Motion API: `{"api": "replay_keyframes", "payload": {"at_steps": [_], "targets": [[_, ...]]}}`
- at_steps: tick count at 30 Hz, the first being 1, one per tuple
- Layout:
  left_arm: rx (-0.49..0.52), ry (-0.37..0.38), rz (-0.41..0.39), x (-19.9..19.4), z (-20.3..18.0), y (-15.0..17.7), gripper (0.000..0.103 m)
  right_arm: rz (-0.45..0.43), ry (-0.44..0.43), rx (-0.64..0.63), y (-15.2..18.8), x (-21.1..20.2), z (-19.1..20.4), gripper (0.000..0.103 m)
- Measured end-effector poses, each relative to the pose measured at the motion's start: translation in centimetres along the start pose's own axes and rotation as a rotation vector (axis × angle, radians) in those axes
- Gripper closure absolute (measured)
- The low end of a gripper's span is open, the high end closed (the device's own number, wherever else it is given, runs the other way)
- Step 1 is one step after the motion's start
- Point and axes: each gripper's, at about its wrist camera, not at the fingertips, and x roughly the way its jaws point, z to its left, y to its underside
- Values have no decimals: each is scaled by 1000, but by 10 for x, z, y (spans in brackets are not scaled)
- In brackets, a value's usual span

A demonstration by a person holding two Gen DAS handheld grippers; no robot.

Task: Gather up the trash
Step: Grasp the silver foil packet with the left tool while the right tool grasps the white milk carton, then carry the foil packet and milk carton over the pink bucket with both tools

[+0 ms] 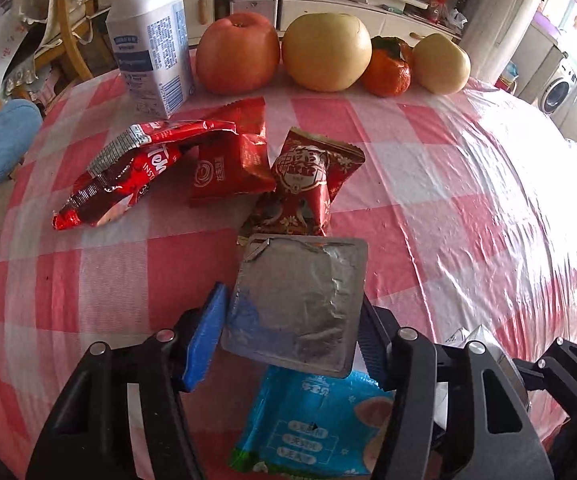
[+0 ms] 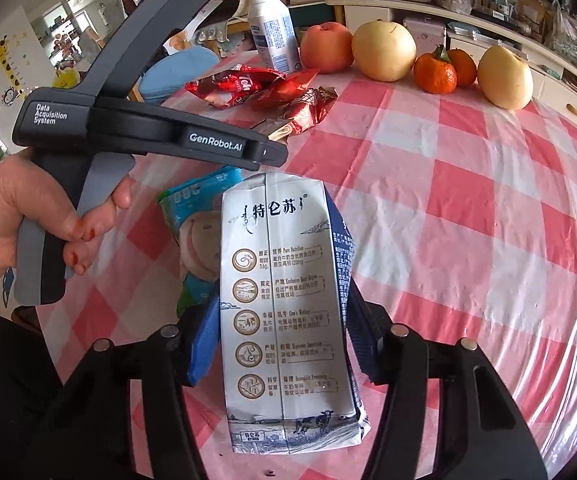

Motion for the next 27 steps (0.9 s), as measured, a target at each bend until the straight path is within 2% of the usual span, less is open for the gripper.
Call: {"api": "replay_keyframes", "payload": {"at_steps": [13,27], "targets": [[-35,5,-48,-26,25,21,42,-27,20,8,1,-6,-1,47],[-83,31,-156,-80,51,45,42,-139,6,128,0,-24,-13,47]]}}
